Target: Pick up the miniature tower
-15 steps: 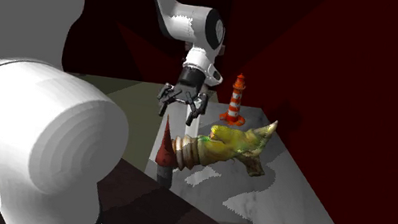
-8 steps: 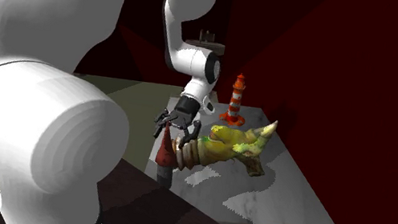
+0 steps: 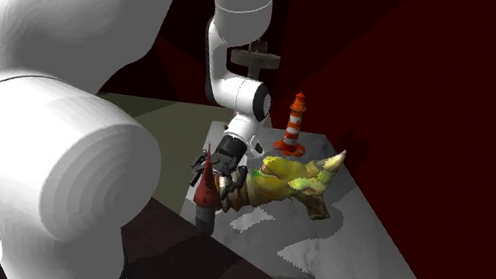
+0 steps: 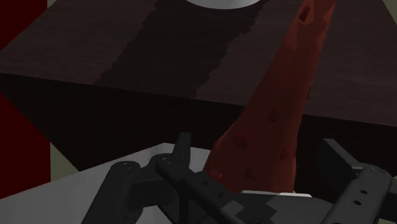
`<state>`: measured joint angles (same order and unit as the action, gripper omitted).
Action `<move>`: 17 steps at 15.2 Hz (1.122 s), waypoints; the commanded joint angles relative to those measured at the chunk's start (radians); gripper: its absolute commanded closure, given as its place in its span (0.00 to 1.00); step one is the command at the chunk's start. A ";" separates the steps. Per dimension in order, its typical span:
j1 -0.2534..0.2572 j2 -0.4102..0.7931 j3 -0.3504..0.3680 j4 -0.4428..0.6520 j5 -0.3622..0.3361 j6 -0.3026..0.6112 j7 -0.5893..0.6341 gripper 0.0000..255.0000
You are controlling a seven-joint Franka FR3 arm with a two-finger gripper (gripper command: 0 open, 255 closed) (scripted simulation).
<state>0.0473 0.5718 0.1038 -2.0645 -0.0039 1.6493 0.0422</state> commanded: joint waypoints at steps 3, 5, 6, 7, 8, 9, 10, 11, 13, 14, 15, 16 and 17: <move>0.001 0.008 0.000 0.003 0.000 0.006 0.000 1.00; 0.001 0.009 0.000 0.003 0.000 0.006 0.000 1.00; 0.001 0.009 0.000 0.003 0.000 0.006 0.000 1.00; 0.001 0.008 0.000 0.003 0.000 0.006 0.000 1.00; 0.001 0.008 0.000 0.003 0.000 0.006 0.000 1.00; 0.001 0.008 0.000 0.002 0.000 0.007 0.001 1.00; 0.001 0.008 0.000 0.002 0.000 0.006 0.001 1.00; 0.001 0.007 0.000 0.001 0.000 0.006 0.001 1.00; 0.000 -0.017 0.001 -0.005 0.002 -0.012 0.000 1.00; -0.001 -0.029 0.002 -0.008 0.003 -0.021 0.000 1.00; -0.001 -0.041 0.003 -0.010 0.004 -0.031 0.000 1.00; -0.002 -0.053 0.003 -0.012 0.005 -0.040 -0.001 1.00; -0.002 -0.065 0.004 -0.014 0.006 -0.050 -0.001 1.00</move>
<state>0.0454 0.5206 0.1069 -2.0753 0.0008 1.6100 0.0414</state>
